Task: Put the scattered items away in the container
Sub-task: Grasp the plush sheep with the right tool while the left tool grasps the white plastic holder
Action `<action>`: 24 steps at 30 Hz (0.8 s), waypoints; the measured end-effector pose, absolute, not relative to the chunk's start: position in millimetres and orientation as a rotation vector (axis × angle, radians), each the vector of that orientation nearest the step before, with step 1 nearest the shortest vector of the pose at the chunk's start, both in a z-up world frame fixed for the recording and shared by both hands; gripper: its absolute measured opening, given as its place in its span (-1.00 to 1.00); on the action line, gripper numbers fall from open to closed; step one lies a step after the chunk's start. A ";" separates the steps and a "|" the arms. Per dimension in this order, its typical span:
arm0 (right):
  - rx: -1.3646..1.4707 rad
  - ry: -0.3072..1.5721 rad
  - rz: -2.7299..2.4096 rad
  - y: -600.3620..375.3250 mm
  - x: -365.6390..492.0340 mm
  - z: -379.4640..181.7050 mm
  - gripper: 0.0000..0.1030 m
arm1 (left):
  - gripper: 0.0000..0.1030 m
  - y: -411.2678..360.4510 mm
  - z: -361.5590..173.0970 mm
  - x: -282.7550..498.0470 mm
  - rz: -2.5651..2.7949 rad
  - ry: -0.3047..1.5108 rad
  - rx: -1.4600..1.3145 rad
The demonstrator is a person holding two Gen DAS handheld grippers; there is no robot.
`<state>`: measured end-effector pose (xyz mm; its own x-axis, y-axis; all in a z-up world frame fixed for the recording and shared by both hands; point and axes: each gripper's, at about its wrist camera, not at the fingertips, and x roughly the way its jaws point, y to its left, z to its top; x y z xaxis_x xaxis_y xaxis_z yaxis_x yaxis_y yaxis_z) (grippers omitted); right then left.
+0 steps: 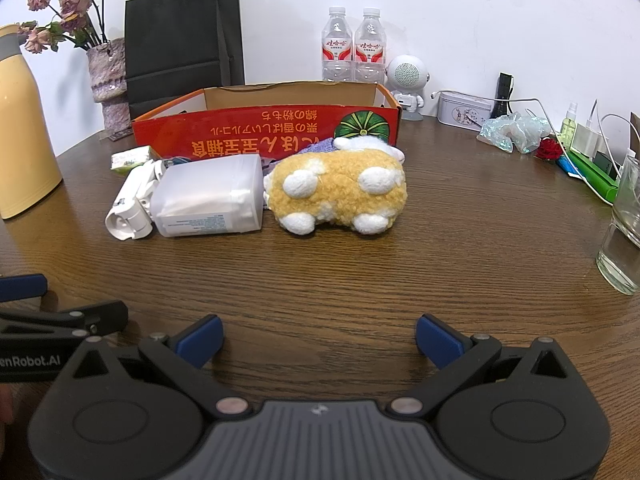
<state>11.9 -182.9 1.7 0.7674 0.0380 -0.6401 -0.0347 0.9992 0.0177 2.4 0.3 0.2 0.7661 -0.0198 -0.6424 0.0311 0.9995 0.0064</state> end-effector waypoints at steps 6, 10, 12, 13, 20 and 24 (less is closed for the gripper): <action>0.005 0.695 0.039 -182.8 11.7 1.9 1.00 | 1.00 0.3 0.2 2.4 -0.028 0.697 0.017; 0.005 0.695 0.039 -182.1 12.4 1.5 1.00 | 1.00 0.3 0.2 2.4 -0.028 0.697 0.017; 0.005 0.695 0.038 -181.6 12.8 1.2 1.00 | 1.00 0.2 0.2 2.4 -0.028 0.697 0.017; 0.005 0.695 0.037 -181.4 13.1 1.1 1.00 | 1.00 0.3 0.2 2.4 -0.028 0.697 0.018; -0.002 0.709 0.060 -185.0 13.1 1.6 1.00 | 1.00 3.6 8.5 2.4 -0.060 0.707 0.009; 0.026 0.661 0.090 -204.4 15.4 16.9 0.97 | 1.00 11.2 38.2 25.6 -0.177 0.625 0.006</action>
